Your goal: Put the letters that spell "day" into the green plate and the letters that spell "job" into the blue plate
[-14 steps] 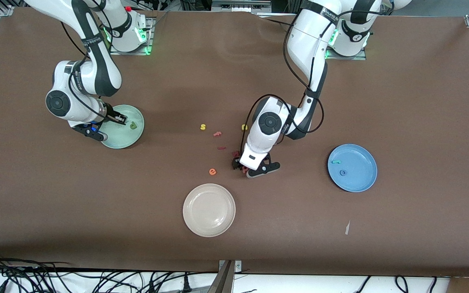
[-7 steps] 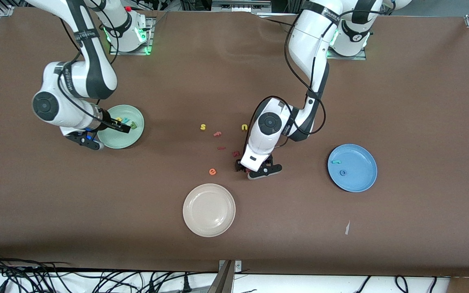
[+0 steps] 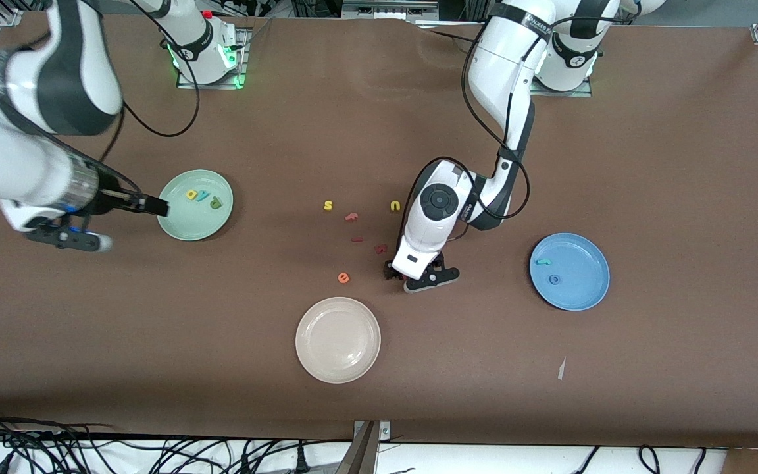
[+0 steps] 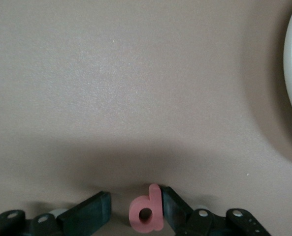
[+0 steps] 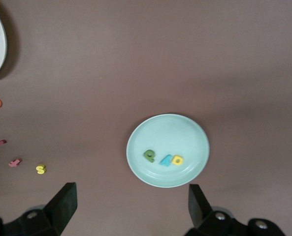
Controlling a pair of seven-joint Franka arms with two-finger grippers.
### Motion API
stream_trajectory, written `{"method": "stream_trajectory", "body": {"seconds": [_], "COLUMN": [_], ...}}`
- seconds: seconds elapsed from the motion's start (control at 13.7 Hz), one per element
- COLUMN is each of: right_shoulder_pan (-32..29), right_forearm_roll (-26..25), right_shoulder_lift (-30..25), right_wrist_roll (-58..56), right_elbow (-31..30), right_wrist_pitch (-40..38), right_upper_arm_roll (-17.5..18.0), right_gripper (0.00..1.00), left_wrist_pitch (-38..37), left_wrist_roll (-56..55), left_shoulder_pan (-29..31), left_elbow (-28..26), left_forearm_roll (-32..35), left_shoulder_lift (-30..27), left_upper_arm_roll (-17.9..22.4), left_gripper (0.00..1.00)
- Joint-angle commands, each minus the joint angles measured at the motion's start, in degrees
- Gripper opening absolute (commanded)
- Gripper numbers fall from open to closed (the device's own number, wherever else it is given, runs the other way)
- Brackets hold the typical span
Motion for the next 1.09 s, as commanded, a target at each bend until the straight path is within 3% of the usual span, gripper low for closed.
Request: {"method": "stream_trajectory", "body": {"seconds": [0.0,0.15,0.29,0.58,0.73,0.87,0.95,1.02], "right_shoulder_pan": [-1.29,-1.3,-1.3,-1.12,-1.03,-3.91,-7.85,-12.41], "right_forearm_roll": [-2.28,-2.11,-1.93,-0.34,-0.87,-1.14,-1.22,-2.88], "right_shoulder_lift": [1.22,0.78,0.95,-0.28,-1.93,-5.36,-6.85,-9.83], "right_wrist_roll": [-1.75,-2.19,-2.37,-6.14,-6.23,-6.15,-5.97,-5.71], "right_elbow": [5.49,8.99,11.99,11.91,10.08,6.3,4.46,0.7], "right_wrist_pitch": [-2.85,-4.95,-7.86,-11.11,-9.11,-7.96,-8.04,-6.3], "right_upper_arm_roll": [-0.23,-2.68,-2.26,-2.17,-1.99,0.72,4.39,10.43], "right_gripper": [1.0,1.0,1.0,1.0,1.0,1.0,1.0,1.0], "left_wrist_pitch": [-1.8,-2.15,-2.24,-3.73,-3.74,-7.14,-9.51,-11.97], "left_wrist_roll": [0.25,0.34,1.21,1.83,1.83,2.35,4.36,7.6], "left_shoulder_pan": [-0.05,-0.05,0.04,0.13,0.21,1.17,2.66,4.85], "left_elbow": [-2.18,-2.18,-2.27,-2.27,-2.18,-2.01,-2.0,-2.09], "left_forearm_roll": [2.31,2.31,2.4,2.4,2.4,2.4,2.4,2.4], "left_shoulder_lift": [-1.07,-1.16,-1.34,-2.13,-2.22,-3.96,-5.8,-7.47], "left_upper_arm_roll": [0.34,0.34,0.34,0.34,0.34,0.34,0.34,0.17], "left_gripper": [0.25,0.13,0.01,0.01,0.0,0.0,0.0,0.0]}}
